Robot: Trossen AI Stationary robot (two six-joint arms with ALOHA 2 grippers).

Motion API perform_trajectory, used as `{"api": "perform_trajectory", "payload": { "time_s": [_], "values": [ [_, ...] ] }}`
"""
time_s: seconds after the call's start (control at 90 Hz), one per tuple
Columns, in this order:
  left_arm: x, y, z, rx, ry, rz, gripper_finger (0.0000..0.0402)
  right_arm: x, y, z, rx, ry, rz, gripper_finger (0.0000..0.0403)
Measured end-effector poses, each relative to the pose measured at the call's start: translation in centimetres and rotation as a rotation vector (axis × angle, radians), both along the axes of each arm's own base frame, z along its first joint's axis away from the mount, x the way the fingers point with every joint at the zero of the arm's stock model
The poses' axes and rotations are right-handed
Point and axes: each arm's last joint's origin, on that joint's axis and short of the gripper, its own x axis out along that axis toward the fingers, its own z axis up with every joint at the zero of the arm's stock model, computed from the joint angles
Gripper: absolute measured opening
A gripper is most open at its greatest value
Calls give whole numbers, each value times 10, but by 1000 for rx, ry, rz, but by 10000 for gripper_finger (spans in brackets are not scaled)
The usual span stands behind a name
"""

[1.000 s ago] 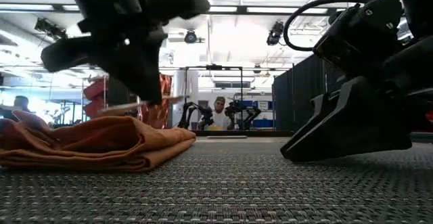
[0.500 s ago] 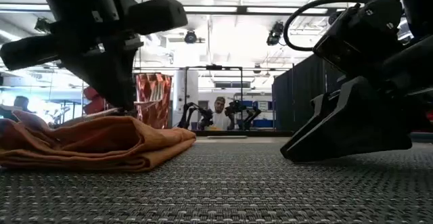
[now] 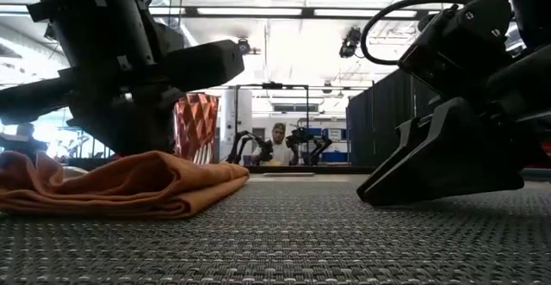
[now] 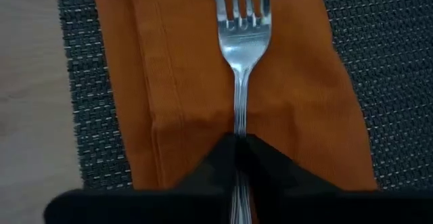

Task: Set table place
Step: Put the silver fork on top of the orange table napkin, then put the silver spoon to the middle right of the black placemat

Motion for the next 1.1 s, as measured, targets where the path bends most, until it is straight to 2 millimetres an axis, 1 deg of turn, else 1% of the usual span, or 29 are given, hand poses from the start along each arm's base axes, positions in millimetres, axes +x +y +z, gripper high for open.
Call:
{"api": "perform_trajectory", "payload": {
  "time_s": [0.267,0.344,0.411,0.489,0.544,0.644,0.733,0.811,0.878,0.922,1.0,1.1],
  "values": [
    [-2,2,1,34,12,7,110,0,0,0,2,2,5,111],
    [1,1,9,78,37,-59,123,0,1,0,2,4,8,111],
    [7,-2,25,128,61,-167,127,-1,2,-1,-2,8,13,111],
    [13,0,45,194,168,-340,128,-2,2,-1,-1,10,19,111],
    [18,2,54,235,236,-481,128,-2,2,-1,-6,10,23,111],
    [22,6,60,297,355,-693,128,-2,2,0,-34,8,39,112],
    [22,8,60,274,460,-872,128,-2,2,8,-86,-3,78,111],
    [15,12,56,253,572,-958,128,-3,2,25,-103,-29,99,111],
    [3,17,55,257,704,-962,128,-5,-1,41,-107,-27,100,111],
    [-8,19,57,264,762,-944,128,-10,-3,50,-110,1,93,111],
    [-29,21,61,294,747,-899,128,-20,-12,66,-102,74,63,111],
    [-58,28,64,292,647,-799,128,-35,-28,83,-58,180,-9,111]
  ]
}}
